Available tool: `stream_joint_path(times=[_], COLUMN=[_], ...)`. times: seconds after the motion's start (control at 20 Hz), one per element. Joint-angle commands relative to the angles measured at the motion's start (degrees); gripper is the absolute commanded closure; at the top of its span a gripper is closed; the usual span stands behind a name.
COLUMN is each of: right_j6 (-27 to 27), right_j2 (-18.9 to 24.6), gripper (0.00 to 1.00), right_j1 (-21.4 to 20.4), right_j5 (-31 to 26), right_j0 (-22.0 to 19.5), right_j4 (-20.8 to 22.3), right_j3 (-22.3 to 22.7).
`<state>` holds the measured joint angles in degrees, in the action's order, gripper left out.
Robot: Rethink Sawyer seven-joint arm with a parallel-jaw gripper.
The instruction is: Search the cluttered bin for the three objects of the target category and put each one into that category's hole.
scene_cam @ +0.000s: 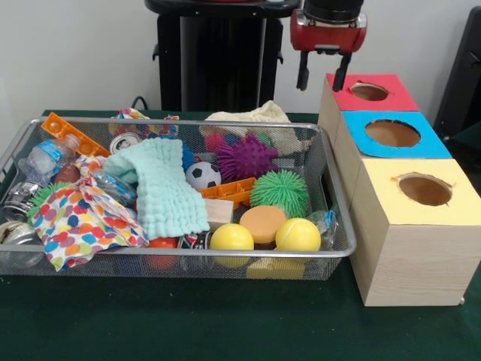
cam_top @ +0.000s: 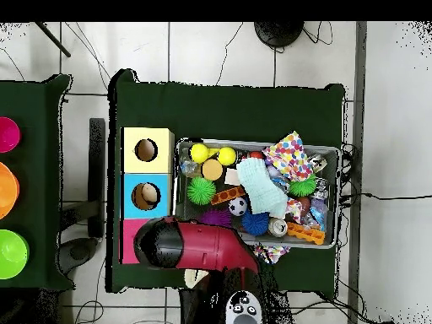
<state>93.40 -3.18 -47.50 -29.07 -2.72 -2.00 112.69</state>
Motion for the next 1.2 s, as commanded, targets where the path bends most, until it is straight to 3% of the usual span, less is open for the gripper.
stream_joint_path(times=[0.05,0.2,0.5,0.65,0.9,1.1,1.2], right_j6=[-2.9,-6.2,-8.8,-8.0,-4.8,-2.5,-1.2], right_j2=[5.1,7.3,10.0,11.5,12.7,13.6,14.0], gripper=[0.00,0.00,0.00,0.00,0.00,0.00,0.00], right_j1=[5.0,9.8,15.2,17.1,19.7,18.7,14.7], right_j5=[1.4,6.2,9.5,10.8,12.5,11.8,9.5], right_j0=[-6.2,-11.1,-18.3,-21.2,-22.6,-22.2,-21.4], right_j4=[5.9,9.8,18.5,22.1,26.5,27.4,26.3], right_j3=[-1.2,-2.0,-4.0,-4.1,-4.8,-3.8,-1.4])
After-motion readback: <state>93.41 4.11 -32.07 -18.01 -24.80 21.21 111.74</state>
